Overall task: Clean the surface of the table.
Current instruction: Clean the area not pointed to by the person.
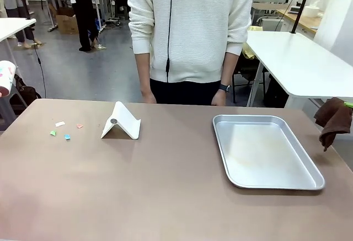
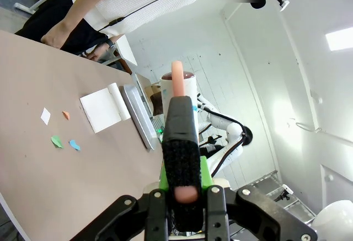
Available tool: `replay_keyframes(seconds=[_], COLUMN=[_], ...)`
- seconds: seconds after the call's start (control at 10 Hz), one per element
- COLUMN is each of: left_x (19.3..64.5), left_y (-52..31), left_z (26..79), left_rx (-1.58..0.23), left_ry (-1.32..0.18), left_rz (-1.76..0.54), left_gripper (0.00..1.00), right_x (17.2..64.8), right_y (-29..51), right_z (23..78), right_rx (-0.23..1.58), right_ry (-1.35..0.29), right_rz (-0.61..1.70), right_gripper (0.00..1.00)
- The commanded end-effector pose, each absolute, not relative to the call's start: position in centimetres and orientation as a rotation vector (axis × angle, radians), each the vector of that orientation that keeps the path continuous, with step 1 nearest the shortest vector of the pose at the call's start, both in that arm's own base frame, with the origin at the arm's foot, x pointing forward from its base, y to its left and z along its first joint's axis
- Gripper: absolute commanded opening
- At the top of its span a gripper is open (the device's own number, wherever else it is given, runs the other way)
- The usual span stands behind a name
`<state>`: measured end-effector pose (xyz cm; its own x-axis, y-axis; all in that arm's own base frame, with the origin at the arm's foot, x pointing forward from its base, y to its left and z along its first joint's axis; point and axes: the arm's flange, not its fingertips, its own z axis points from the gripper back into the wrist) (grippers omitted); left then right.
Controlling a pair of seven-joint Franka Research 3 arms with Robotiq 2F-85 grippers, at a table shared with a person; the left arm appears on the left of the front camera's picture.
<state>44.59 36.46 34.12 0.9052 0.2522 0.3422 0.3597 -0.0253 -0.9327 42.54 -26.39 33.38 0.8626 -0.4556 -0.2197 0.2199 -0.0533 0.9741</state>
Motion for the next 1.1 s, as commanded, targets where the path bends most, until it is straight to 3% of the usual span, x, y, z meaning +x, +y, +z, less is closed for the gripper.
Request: replay_keyframes(seconds=[0.0,0.5,1.0], left_x=[44.4,46.0,46.0], left_y=[36.6,33.2,28.9], left_z=[34.6,38.7,39.5], left_rx=[-1.63,-1.316,-1.014], left_ry=[-0.498,-0.529,-0.226], left_rz=[-0.101,-0.179,-0.36], left_gripper=[0.22,0.22,0.22], right_x=[42.2,42.2,42.2], right_y=[-26.4,-26.4,-26.4], right_z=[34.0,34.0,34.0], right_rx=[1.532,1.532,1.532], right_ry=[-0.185,-0.185,-0.185], right_rz=[-0.537,-0.537,-0.537], right_gripper=[0.07,0.07,0.07])
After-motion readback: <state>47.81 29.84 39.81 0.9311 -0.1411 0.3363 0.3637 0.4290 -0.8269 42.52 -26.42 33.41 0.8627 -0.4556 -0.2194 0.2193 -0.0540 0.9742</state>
